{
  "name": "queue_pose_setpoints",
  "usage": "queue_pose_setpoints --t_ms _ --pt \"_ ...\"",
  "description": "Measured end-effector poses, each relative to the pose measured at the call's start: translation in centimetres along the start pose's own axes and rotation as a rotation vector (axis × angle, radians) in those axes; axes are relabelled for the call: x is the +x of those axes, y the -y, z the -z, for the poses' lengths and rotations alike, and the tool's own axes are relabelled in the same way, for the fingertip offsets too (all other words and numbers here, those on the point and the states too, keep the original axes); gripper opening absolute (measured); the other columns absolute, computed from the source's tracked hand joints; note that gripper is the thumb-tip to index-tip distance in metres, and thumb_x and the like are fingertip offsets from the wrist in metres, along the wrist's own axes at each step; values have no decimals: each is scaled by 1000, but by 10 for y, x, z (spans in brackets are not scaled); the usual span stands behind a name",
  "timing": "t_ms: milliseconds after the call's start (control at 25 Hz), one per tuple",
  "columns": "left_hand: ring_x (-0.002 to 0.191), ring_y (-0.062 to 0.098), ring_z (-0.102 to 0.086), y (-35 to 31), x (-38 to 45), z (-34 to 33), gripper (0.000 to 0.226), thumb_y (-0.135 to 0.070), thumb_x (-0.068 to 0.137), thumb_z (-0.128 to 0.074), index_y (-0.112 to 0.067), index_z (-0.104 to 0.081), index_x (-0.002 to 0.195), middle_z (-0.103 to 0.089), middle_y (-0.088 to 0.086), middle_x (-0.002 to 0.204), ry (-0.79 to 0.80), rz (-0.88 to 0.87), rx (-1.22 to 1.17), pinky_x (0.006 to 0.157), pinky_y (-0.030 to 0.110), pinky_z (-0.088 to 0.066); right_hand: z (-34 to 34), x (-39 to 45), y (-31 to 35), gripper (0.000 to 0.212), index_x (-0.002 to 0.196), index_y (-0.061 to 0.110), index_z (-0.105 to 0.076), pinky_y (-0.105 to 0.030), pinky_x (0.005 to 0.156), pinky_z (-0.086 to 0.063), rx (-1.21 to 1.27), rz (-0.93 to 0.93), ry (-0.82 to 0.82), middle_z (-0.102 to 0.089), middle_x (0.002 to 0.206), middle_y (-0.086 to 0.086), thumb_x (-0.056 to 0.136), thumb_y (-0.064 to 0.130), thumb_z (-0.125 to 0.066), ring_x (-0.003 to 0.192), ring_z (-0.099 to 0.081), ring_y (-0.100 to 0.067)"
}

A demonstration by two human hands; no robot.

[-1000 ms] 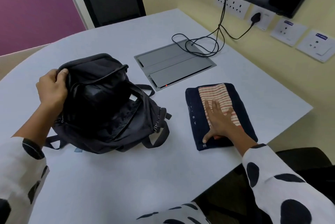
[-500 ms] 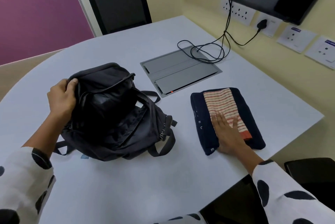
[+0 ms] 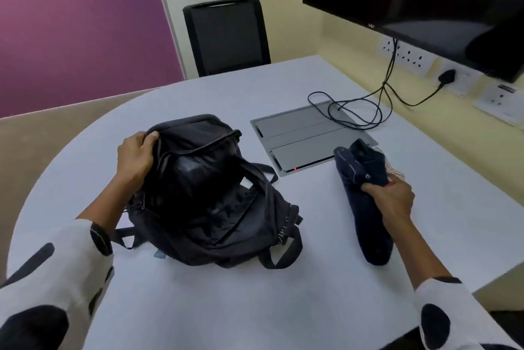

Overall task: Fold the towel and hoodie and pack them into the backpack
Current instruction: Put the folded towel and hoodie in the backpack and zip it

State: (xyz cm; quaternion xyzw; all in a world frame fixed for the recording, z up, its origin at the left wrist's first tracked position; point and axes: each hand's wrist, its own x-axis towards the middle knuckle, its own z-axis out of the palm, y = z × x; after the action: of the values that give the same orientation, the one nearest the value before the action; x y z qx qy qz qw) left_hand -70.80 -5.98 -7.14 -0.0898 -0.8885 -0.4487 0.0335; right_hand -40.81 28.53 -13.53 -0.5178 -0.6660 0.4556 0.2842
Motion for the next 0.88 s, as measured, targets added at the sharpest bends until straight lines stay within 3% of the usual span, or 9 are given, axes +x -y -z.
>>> queue_pose_setpoints --t_ms 160,280,360,440,560,640,720,800,880 --pt "69 23 -39 -1 21 4 42 -32 98 -46 5 -52 77 -44 12 66 -3 43 -4 61 34 -28 -8 -22 63 20 77 16 -61 -21 47 -44 650 -95 51 -63 66 3 72 1 -73 59 -60 -16" --pt "63 22 -35 1 39 5 41 -33 96 -48 -4 -45 67 -39 7 61 23 78 -8 53 34 -25 -29 -57 113 24 84 14 -59 -20 46 -42 741 158 176 -64 63 10 74 -4 -71 53 -59 -8" --pt "58 21 -32 1 47 7 40 -33 95 -50 -11 -40 64 -36 4 58 42 97 -20 53 34 -24 -53 -84 143 39 101 11 -61 -21 54 -50 606 458 264 -69 76 14 69 -3 -78 67 -65 -5" --pt "56 20 -32 2 56 8 37 -33 94 -51 -11 -43 66 -37 4 59 67 132 -71 54 33 -25 -80 -108 157 61 117 12 -60 -19 75 -54 376 824 317 -71 96 15 62 -1 -83 87 -67 -2" --pt "60 21 -33 8 70 17 31 -23 86 -55 -10 -42 62 -40 7 62 91 174 -134 58 32 -30 -127 -131 134 68 128 -1 -56 -44 99 -48 -20 1376 375 -61 128 -9 65 0 -81 123 -54 -20" --pt "68 21 -33 18 78 23 19 -13 76 -53 -10 -41 62 -39 6 66 122 205 -216 60 35 -30 -147 -140 107 70 130 -2 -53 -58 101 -40 -238 1538 427 -58 132 -15 65 -4 -80 130 -49 -27" --pt "67 20 -35 22 86 28 21 -10 77 -53 -9 -41 60 -42 6 65 131 226 -274 56 34 -32 -154 -145 88 62 129 -1 -55 -62 102 -38 -342 1592 440 -59 131 -15 70 -5 -75 129 -49 -28" --pt "66 20 -44 21 102 33 24 -22 78 -57 -10 -49 60 -51 10 68 75 223 -294 58 39 -44 -155 -143 74 51 129 0 -55 -62 103 -36 -420 1646 451 -59 131 -13 78 -2 -64 128 -50 -28" --pt "72 22 -52 24 123 38 25 -36 76 -59 -13 -56 64 -58 12 78 26 254 -329 73 46 -53 -154 -142 62 46 128 3 -56 -63 104 -35 -514 1694 520 -60 130 -12 82 5 -57 126 -53 -27"
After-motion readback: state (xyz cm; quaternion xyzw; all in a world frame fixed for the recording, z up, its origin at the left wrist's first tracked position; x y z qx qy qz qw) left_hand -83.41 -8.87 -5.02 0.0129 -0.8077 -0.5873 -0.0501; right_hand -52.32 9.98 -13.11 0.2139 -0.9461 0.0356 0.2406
